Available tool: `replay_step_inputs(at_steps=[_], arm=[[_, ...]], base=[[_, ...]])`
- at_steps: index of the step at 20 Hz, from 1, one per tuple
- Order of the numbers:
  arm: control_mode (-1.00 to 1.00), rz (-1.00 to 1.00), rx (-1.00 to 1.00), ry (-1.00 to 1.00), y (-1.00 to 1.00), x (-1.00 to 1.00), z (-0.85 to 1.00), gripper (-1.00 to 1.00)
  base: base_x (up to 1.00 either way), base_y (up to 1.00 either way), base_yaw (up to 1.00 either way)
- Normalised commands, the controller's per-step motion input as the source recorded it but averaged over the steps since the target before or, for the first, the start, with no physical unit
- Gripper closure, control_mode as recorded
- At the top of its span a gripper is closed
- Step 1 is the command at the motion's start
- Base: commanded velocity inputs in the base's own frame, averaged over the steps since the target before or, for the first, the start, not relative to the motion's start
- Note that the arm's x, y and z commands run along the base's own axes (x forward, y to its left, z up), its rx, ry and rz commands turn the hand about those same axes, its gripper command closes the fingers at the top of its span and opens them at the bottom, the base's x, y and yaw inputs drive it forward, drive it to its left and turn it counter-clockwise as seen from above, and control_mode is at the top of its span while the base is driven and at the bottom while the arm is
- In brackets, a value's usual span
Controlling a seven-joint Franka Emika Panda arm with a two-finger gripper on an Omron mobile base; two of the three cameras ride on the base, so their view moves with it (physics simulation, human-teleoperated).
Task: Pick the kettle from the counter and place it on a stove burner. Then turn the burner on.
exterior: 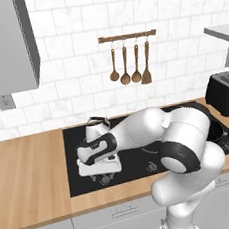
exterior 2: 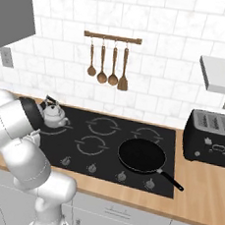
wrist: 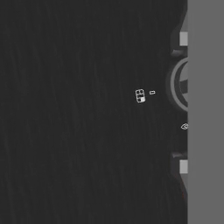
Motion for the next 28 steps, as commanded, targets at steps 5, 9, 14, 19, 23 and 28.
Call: replay_step_inputs(at_steps=[5,9,14,19,23,28], arm=[[-1.0,0.0,0.0,0.0,-0.16,-0.48,-0.22,1.0],[-1.0,0.06,0.0,-0.03,-0.02,-0.25,-0.18,1.0],[-1.0,0.13,0.0,-0.03,0.05,-0.08,-0.15,1.0],[-1.0,0.19,0.0,-0.05,0.04,-0.19,-0.19,1.0],[-1.0,0.29,0.01,-0.06,0.1,-0.14,-0.3,1.0],[-1.0,0.38,0.09,-0.09,0.07,-0.13,-0.39,1.0]], base=[[0.0,0.0,0.0],[0.0,0.0,0.0],[0.0,0.0,0.0],[0.0,0.0,0.0],[0.0,0.0,0.0],[0.0,0.0,0.0]])
